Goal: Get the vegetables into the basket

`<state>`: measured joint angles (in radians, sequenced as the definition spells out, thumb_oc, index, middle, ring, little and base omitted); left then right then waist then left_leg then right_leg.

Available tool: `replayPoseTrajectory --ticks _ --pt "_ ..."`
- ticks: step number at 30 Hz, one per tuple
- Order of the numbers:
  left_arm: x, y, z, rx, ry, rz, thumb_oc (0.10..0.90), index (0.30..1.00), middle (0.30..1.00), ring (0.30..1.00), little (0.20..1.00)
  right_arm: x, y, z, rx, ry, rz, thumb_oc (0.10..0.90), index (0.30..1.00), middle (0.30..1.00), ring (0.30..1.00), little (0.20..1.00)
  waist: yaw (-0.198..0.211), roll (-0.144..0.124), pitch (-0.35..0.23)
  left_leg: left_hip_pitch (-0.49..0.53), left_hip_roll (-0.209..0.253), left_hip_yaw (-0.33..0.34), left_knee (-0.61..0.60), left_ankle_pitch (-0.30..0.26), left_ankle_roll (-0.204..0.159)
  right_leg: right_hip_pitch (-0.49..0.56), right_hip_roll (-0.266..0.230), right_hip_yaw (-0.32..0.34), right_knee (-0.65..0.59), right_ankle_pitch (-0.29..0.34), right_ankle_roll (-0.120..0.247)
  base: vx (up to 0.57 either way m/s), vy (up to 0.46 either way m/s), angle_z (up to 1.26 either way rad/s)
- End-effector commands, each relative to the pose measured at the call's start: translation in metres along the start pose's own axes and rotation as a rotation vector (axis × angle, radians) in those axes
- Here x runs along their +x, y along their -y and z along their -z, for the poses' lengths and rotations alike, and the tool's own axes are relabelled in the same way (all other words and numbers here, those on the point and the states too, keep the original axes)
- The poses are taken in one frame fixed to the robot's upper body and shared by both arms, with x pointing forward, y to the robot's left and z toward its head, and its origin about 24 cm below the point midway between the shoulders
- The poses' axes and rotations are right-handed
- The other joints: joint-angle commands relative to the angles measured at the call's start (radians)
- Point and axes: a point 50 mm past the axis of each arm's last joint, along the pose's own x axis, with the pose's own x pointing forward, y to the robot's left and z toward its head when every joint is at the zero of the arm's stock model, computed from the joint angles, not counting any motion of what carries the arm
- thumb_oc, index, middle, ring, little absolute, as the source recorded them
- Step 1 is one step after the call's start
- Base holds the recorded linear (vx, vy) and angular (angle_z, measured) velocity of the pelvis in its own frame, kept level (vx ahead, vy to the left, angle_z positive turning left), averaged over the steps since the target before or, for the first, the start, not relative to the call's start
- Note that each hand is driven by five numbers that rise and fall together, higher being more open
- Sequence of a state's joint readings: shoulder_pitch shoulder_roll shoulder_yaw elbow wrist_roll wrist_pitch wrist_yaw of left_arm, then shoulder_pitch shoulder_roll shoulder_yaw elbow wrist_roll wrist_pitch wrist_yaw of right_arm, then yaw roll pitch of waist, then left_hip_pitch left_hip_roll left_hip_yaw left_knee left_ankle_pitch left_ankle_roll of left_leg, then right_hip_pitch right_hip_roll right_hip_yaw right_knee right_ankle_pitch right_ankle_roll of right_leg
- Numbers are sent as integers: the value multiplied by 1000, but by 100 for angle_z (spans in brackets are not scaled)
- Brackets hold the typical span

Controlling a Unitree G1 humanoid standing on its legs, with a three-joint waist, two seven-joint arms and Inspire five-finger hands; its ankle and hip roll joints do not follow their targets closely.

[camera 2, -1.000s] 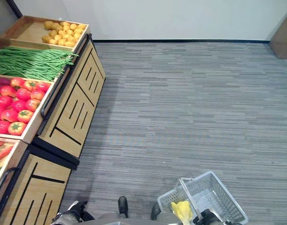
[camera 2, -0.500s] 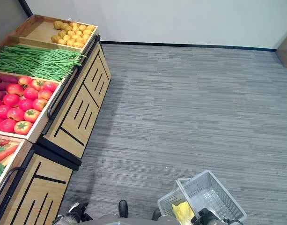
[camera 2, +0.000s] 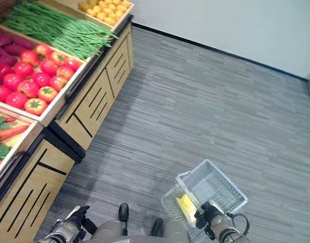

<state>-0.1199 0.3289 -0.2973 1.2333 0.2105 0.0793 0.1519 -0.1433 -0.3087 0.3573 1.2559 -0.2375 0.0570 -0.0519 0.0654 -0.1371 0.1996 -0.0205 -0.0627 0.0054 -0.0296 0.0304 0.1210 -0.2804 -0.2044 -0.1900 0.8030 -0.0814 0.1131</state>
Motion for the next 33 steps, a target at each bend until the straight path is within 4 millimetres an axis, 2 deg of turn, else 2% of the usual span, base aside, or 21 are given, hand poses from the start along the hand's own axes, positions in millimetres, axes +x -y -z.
replayPoseTrajectory --ticks 1,2,4,6,7,8,9,11,12,13,17,22,25,26,27,28,29,31,33 --pt "2 -24 -8 37 36 -96 900 1000 1000 1000 1000 0 0 -13 3 58 5 400 300 300 300 300 13 21 36 54 13 2 -31 -124 5 110 126 107 -491 124 15 19 0 127" --pt "3 -26 -14 38 56 -103 900 1000 1000 1000 1000 0 1 -17 9 71 9 400 300 300 300 300 15 21 41 36 16 -11 -12 -122 3 115 130 127 -565 142 11 -6 -77 109" --pt "3 -33 -30 75 105 -124 900 1000 1000 1000 1000 0 5 -21 9 86 23 400 300 300 300 300 -4 19 51 -1 12 -80 20 -122 -12 95 162 291 -721 163 12 15 -203 93" --pt "4 -34 -33 85 116 -123 900 1000 1000 1000 1000 0 6 -18 19 79 29 400 300 300 300 300 -14 19 54 -11 7 -125 33 -125 -25 79 173 345 -733 169 21 32 -206 64" --pt "4 -34 -33 85 116 -123 900 1000 1000 1000 1000 0 6 -18 19 79 29 400 300 300 300 300 -16 19 54 -12 7 -127 34 -125 -25 79 172 344 -733 169 21 100 -283 112" --pt "4 -33 -36 91 118 -119 900 1000 1000 1000 1000 0 4 -11 21 59 22 400 300 300 300 300 -26 16 51 -11 -3 -180 38 -119 -40 105 159 300 -744 125 7 117 -317 136" --pt "4 -31 -34 85 112 -115 900 1000 1000 1000 1000 0 5 -10 17 54 25 400 300 300 300 300 -31 18 47 -13 0 -184 32 -114 -46 111 157 283 -748 118 1 160 -445 156" --pt "3 -22 -32 51 101 -98 900 1000 1000 1000 1000 0 8 -7 12 45 33 400 300 300 300 300 -45 29 37 -16 23 -218 20 -97 -72 121 171 247 -747 84 -25 136 -437 135" --pt "3 -22 -32 51 101 -98 900 1000 1000 1000 1000 0 8 -7 11 45 33 400 300 300 300 300 -47 30 37 -17 24 -220 20 -97 -72 121 171 245 -747 83 -25 162 -540 67" --pt "2 -16 -32 29 94 -85 900 1000 1000 1000 1000 0 12 -9 0 54 46 400 300 300 300 300 -52 35 38 -26 40 -229 37 -95 -91 123 180 214 -736 59 -44 113 -403 30" --pt "1 -8 -35 -50 95 -70 900 1000 1000 1000 1000 0 20 -11 -5 69 64 400 300 300 300 300 -57 44 56 -57 56 -247 72 -73 -126 122 191 159 -712 21 -76 101 -391 56" --pt "1 -4 -40 -93 101 -62 900 1000 1000 1000 1000 0 25 -12 -21 79 69 400 300 300 300 300 -67 53 76 -85 79 -238 45 10 -148 115 194 82 -682 -26 -112 58 -317 56" --pt "0 -4 -43 -101 111 -59 900 1000 1000 1000 1000 0 29 -11 -32 75 79 400 300 300 300 300 -79 69 75 -74 122 -152 -57 58 -149 113 199 29 -665 -56 -126 50 -239 69" --pt "0 -3 -45 -100 116 -57 900 1000 1000 1000 1000 -1 31 -10 -31 74 82 400 300 300 300 300 -87 75 77 -89 132 -92 -58 62 -153 116 196 5 -659 -64 -128 19 -126 95" --pt "0 -3 -45 -101 116 -57 900 1000 1000 1000 1000 -1 31 -10 -31 74 82 400 300 300 300 300 -89 75 75 -91 131 -94 -58 63 -153 114 195 3 -658 -64 -128 4 -181 114" --pt "0 -4 -51 -90 135 -52 900 1000 1000 1000 1000 -1 34 -2 -5 47 88 400 300 300 300 300 -111 88 81 -122 140 48 -58 75 -159 112 176 -65 -639 -76 -127 -2 -108 124" --pt "0 -4 -51 -90 135 -52 900 1000 1000 1000 1000 -1 34 -2 -5 47 88 400 300 300 300 300 -111 88 82 -122 140 47 -58 75 -159 113 176 -66 -639 -76 -127 21 -128 115" --pt "0 -1 -49 -80 127 -40 900 1000 1000 1000 1000 -1 29 6 22 17 76 400 300 300 300 300 -120 87 74 -81 155 131 -58 47 -159 132 170 -99 -648 -83 -127 90 -44 103" --pt "0 0 -48 -76 124 -35 900 1000 1000 1000 1000 -1 27 9 25 9 70 400 300 300 300 300 -118 83 70 -57 160 151 -58 43 -161 141 169 -103 -659 -83 -128 87 -6 23"
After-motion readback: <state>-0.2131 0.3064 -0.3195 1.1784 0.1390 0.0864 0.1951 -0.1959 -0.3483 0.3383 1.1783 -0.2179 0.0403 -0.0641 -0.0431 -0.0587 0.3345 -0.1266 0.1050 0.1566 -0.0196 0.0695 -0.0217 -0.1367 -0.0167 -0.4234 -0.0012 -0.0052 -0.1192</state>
